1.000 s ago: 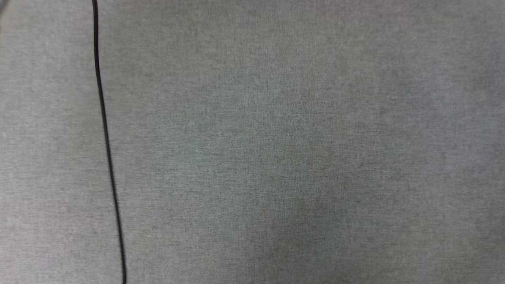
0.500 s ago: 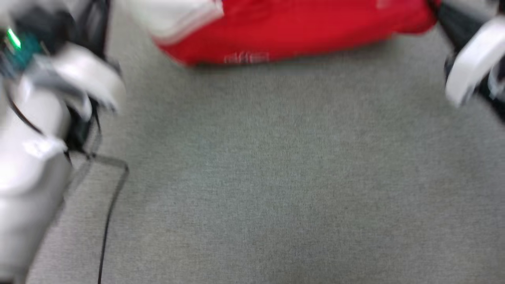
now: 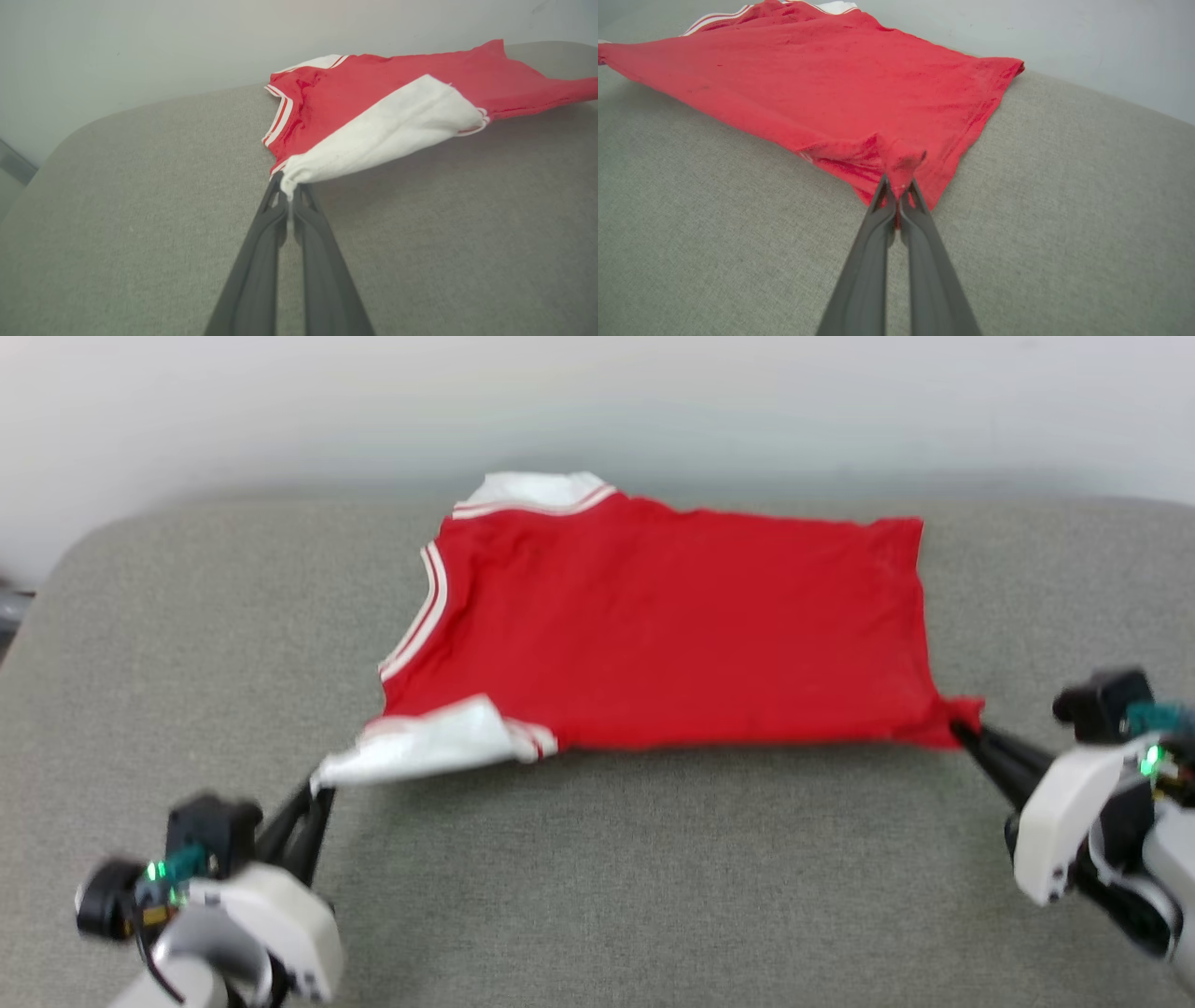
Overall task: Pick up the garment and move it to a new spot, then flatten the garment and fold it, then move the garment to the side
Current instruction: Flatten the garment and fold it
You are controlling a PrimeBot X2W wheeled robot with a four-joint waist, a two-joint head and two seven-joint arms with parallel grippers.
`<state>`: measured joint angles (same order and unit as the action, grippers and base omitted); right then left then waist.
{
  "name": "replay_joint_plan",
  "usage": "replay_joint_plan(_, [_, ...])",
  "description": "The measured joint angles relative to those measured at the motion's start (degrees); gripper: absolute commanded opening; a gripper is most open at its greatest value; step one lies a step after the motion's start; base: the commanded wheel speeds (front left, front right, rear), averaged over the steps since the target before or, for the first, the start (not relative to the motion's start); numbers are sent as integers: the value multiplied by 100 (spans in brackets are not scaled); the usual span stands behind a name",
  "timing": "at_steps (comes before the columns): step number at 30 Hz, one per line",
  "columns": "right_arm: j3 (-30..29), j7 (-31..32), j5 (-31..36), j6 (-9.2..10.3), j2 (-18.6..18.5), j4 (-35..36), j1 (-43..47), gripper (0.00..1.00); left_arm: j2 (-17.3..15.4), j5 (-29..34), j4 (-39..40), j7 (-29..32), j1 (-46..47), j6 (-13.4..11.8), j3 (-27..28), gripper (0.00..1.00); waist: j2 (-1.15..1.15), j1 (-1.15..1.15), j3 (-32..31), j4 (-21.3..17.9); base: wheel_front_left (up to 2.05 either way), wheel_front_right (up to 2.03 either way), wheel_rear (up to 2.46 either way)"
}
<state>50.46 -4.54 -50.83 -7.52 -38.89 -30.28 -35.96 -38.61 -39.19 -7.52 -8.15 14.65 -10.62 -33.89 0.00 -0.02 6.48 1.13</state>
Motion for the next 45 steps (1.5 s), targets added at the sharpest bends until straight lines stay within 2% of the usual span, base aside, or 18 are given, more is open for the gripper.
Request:
replay_joint_plan(9, [-185, -189, -131, -1, -125, 159, 1469, 0, -74, -688, 688, 35, -1844, -502, 25, 0, 0, 0, -629, 34, 0, 0, 0])
replay_joint_plan(16, [-672, -316, -147, -2, -253, 542, 2615, 0, -222, -1021, 1204, 156, -2736, -701, -43, 0, 0, 1, -869, 188, 0, 0, 0])
replay_joint_plan(21, [-1184, -218, -11, -1, -345, 935, 3435, 0, -270, -1072, 1373, 312, -2943, -711, -169, 0, 0, 1, -945, 249, 0, 0, 0])
replay_joint_plan(27, [-1898, 157, 288, -1, -289, 1502, 4161, 0, -260, -1088, 1400, 352, -2960, -755, -215, 0, 0, 2, -963, 236, 0, 0, 0])
replay_joint_plan(34, [-2691, 639, 645, 0, 44, 1975, 4490, 0, -328, -822, 1346, 345, -2594, -671, -242, 0, 0, 2, -924, 207, 0, 0, 0])
replay_joint_plan(39, [-3126, 964, 836, 0, 223, 2320, 4475, 0, -369, -534, 1158, 509, -1857, -438, -291, 0, 0, 2, -866, 135, 0, 0, 0])
replay_joint_plan(45, [-3394, 1382, 975, 0, 374, 2641, 4253, 0, -238, -271, 780, 716, -837, -108, -350, 0, 0, 3, -719, 35, 0, 0, 0])
